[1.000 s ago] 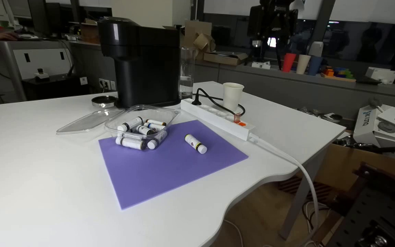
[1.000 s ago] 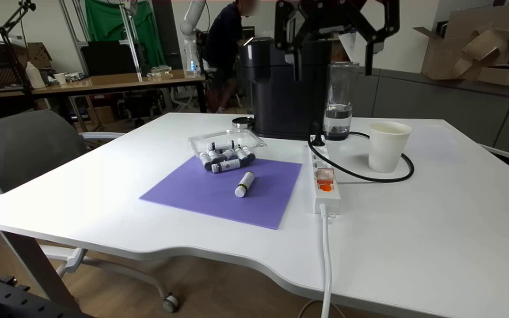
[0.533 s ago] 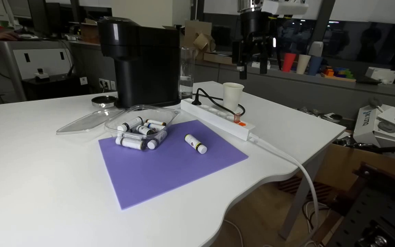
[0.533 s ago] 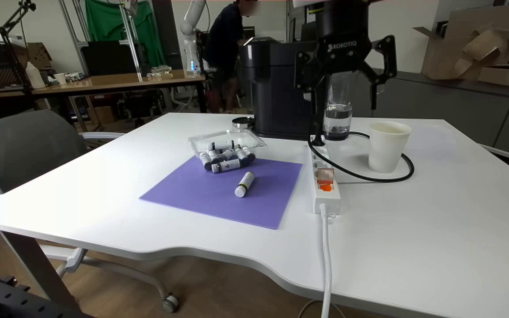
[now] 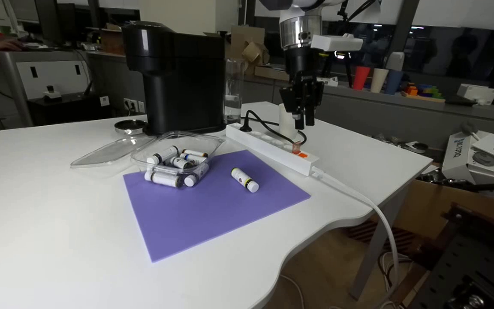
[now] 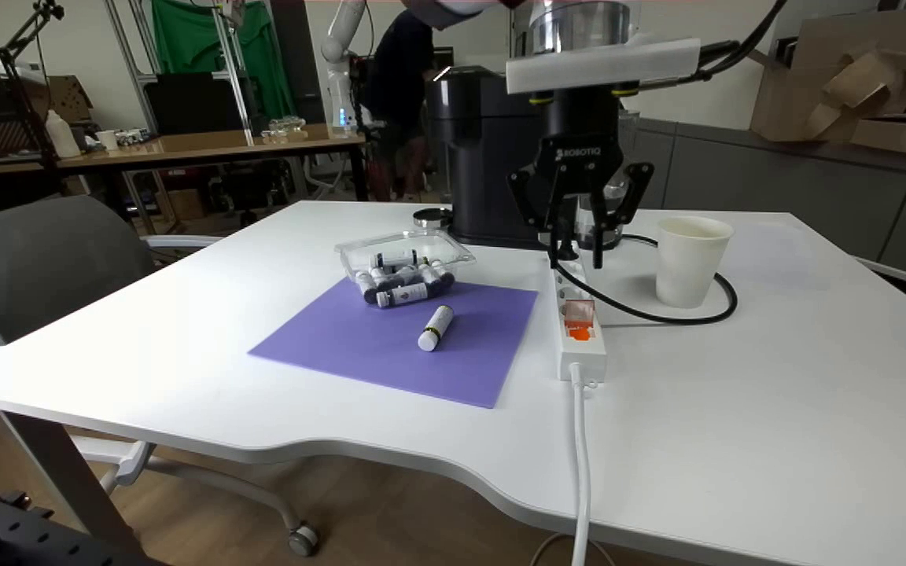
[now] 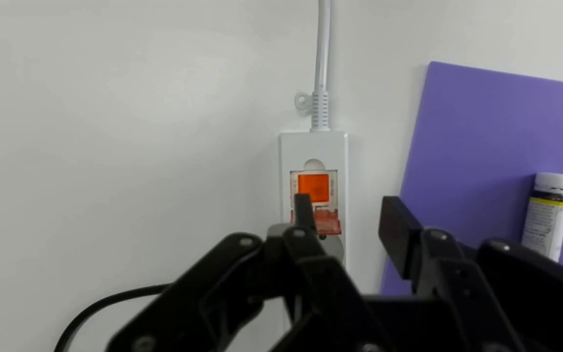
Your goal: Press the power button on the extension cord.
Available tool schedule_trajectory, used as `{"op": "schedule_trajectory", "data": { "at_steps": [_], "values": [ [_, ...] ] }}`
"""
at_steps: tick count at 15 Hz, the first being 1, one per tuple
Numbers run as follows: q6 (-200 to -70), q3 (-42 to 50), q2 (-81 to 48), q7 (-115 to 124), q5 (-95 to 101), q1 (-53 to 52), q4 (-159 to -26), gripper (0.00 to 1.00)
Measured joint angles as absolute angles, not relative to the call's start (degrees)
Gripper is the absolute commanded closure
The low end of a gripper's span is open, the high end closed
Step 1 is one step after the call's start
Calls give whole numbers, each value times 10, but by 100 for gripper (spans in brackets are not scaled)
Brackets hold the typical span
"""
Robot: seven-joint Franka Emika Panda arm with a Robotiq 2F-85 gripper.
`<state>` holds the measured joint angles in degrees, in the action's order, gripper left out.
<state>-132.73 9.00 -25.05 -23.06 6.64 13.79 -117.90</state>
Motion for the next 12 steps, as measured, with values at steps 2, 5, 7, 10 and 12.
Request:
{"op": "schedule_trajectory", "data": {
  "at_steps": [2, 5, 7, 10, 12],
  "values": [
    [-1327, 85, -262, -241, 67, 140, -1179, 99],
    [-1330, 83, -272, -249, 69, 140, -1179, 99],
    [-1332, 83, -273, -249, 70, 141, -1180, 99],
    [-1333, 83, -273, -249, 71, 141, -1180, 100],
    [-1333, 82, -273, -249, 70, 141, -1180, 100]
  ]
}}
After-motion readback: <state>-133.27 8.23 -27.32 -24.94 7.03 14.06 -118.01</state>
